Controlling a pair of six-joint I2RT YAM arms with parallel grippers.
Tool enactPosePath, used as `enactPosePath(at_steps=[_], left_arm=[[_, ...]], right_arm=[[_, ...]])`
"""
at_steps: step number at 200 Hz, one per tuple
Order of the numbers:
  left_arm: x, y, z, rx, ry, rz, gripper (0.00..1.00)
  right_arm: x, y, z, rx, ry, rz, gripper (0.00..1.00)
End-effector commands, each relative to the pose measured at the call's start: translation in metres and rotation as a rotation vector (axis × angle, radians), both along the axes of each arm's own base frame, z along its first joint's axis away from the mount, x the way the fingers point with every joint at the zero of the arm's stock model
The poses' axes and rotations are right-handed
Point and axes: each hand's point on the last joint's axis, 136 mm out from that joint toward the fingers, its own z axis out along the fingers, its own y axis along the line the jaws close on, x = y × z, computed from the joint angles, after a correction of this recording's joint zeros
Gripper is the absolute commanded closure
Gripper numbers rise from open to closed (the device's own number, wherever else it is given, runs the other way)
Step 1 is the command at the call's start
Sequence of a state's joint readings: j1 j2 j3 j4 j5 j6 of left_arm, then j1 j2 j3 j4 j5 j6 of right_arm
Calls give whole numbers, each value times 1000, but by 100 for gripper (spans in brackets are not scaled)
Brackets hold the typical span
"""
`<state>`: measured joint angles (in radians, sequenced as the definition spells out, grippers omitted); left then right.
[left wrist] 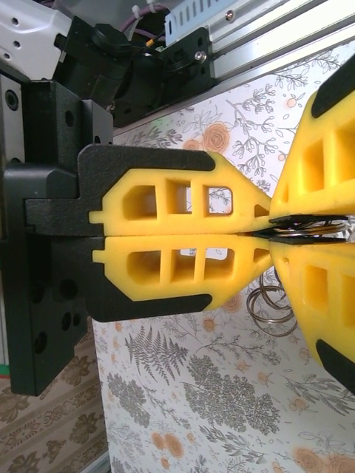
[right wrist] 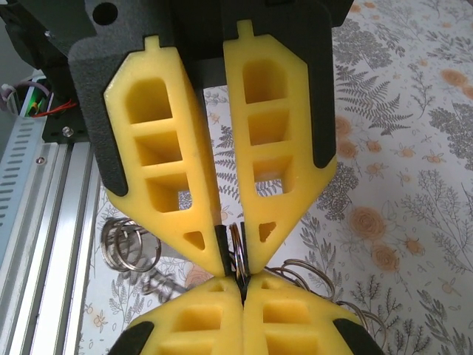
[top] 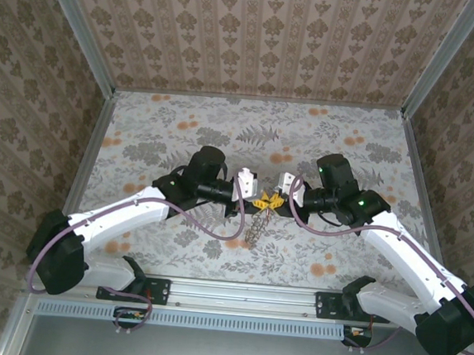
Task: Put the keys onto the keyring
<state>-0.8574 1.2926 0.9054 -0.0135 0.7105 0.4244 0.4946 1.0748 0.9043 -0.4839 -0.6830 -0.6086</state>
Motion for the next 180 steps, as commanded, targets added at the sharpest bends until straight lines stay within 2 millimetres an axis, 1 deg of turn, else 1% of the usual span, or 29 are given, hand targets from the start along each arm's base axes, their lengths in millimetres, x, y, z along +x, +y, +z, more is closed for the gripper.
enactPosePath(at_steps=[1,43,98,106,131,145,157,162,180], left_arm=[[-7,5,-4,41,-12,-20,84],[-7,11,-5,60,-45,-9,85],[-10,9,2,46,-37,-23,84],[-9,9,3,45,-36,-23,86],[-8,8,3,59,-30,-21,87],[-7,7,4,61,-25,-25,89],[-7,6,5,60,-22,-26,95],[-6,5,5,60,-18,-24,100],[-7,3,8,50,-11,-37,100]], right_arm=[[1,5,26,36,-89,30,100],[0,4,24,27,-88,35,100],[2,5,21,14,-89,38,100],[1,5,20,10,-89,39,100],[2,6,20,4,-93,41,100],[2,6,20,1,-96,43,100],[2,7,19,-3,-100,44,100],[2,7,19,-3,-100,45,100],[1,8,18,-6,-96,48,100]])
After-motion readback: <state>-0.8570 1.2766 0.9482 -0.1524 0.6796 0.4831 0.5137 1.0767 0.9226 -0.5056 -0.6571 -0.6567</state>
